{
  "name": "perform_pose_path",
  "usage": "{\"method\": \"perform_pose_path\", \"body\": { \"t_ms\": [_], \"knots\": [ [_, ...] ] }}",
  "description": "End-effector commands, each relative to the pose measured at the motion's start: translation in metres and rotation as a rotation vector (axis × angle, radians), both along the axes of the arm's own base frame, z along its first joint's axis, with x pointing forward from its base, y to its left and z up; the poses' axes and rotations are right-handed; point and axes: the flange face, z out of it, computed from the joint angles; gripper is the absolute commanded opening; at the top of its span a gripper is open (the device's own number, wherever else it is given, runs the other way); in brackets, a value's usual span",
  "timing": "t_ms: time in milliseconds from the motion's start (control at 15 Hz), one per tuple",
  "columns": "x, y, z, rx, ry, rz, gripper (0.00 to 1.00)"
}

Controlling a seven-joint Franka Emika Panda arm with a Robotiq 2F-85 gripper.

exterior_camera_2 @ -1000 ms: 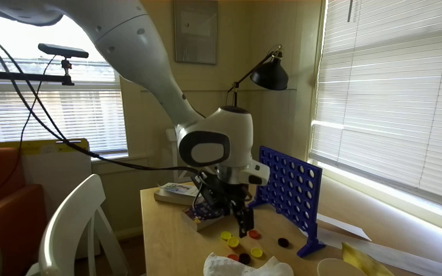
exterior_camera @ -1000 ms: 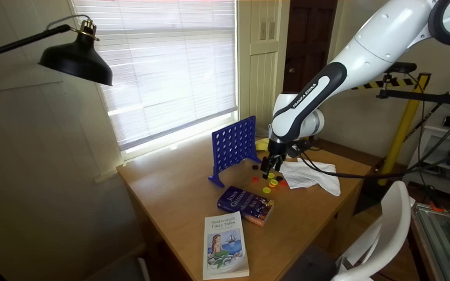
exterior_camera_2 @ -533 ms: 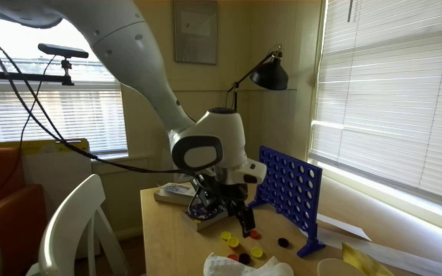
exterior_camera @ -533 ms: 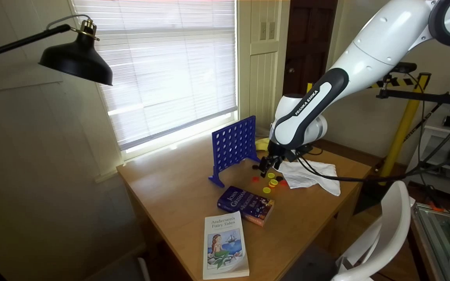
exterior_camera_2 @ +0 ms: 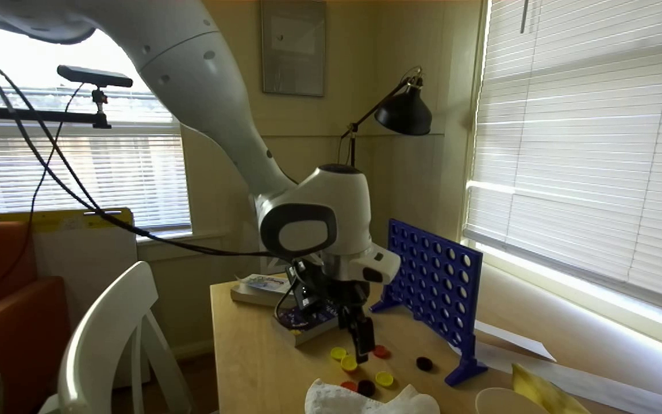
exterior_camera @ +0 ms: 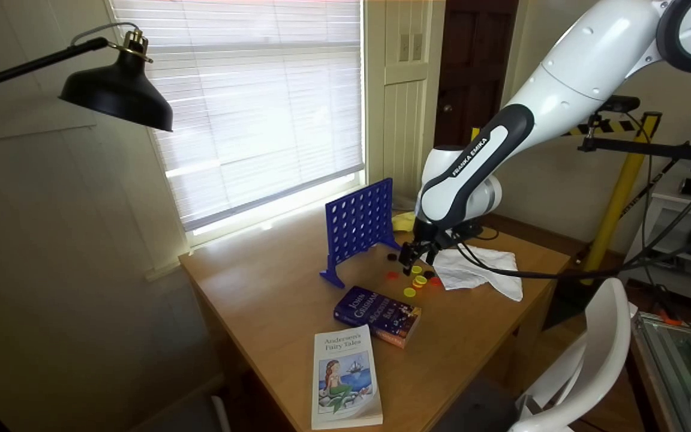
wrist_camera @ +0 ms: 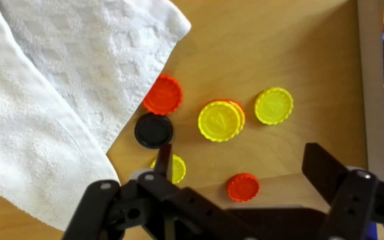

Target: Put one yellow disc on the stacked discs

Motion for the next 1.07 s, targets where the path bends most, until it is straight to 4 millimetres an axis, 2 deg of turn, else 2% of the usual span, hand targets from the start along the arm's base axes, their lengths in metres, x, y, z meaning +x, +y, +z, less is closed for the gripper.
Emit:
{"method": "perform_pose_path", "body": {
  "t_ms": [0,467,867,1000],
  "knots": [
    [0.007,-0.005,-0.005,0.026,0.034,-0.038,1.00],
    [0.020,-0.011,-0.020,0.048,0.038,-0.038,1.00],
    [0.025,-0.008,-0.033,0.062,0.073,-0.034,1.00],
    [0.022,-0.007,-0.033,0.066,0.090,-0.033,0.95]
  ]
}}
